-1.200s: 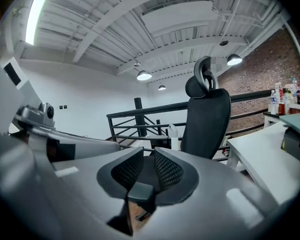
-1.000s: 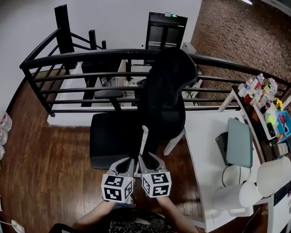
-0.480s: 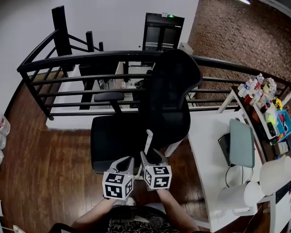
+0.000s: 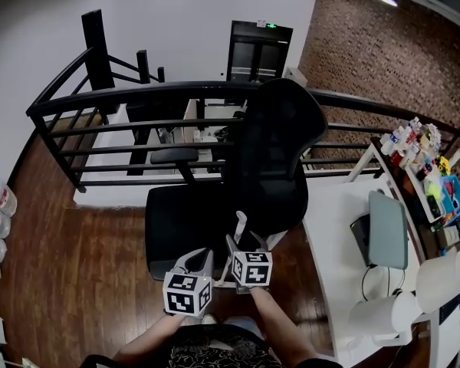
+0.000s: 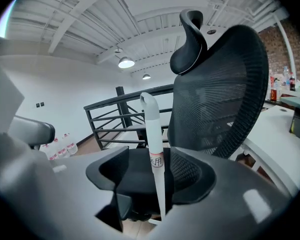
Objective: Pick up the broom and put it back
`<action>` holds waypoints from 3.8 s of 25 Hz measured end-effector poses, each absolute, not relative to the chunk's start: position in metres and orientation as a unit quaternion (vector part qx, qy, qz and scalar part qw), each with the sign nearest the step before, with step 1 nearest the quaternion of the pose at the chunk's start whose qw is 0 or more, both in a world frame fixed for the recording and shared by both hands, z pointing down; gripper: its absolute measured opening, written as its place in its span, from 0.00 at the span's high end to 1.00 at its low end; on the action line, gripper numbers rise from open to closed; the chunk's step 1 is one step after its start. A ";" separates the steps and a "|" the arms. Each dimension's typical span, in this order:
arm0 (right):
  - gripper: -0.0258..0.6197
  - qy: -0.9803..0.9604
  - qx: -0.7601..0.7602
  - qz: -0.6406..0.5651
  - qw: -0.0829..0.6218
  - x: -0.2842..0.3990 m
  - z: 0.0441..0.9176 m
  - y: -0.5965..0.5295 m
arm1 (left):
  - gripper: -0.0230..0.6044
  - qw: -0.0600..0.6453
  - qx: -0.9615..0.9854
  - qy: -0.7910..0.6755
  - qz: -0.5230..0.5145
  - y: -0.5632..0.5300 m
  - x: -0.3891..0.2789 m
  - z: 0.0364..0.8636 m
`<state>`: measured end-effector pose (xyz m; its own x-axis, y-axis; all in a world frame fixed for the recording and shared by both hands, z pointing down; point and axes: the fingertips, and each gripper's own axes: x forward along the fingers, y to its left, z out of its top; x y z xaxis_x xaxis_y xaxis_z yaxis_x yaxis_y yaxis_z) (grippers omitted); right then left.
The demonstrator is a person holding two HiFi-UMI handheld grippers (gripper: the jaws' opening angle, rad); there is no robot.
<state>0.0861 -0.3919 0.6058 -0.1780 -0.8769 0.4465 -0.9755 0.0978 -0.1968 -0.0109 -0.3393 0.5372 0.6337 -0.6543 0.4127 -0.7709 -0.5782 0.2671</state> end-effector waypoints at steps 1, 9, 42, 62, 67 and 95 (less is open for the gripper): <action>0.60 -0.731 0.632 0.232 0.110 0.087 0.610 -0.395 | 0.96 0.214 0.878 -0.406 0.137 -0.341 -0.011 0.538; 0.63 -0.720 0.634 0.248 0.132 0.089 0.633 -0.421 | 0.96 0.213 0.875 -0.413 0.138 -0.359 -0.020 0.537; 0.82 -0.752 0.620 0.190 0.122 0.081 0.588 -0.343 | 0.96 0.226 0.880 -0.403 0.111 -0.327 -0.003 0.533; 0.82 -0.785 0.609 0.103 0.049 0.086 0.462 -0.280 | 0.96 0.197 0.877 -0.430 0.082 -0.270 0.018 0.504; 0.82 -0.787 0.609 0.088 0.039 0.090 0.446 -0.262 | 0.96 0.193 0.879 -0.428 0.080 -0.258 0.025 0.499; 0.82 -0.773 0.621 0.112 0.061 0.089 0.490 -0.264 | 0.96 0.193 0.887 -0.408 0.097 -0.264 0.022 0.506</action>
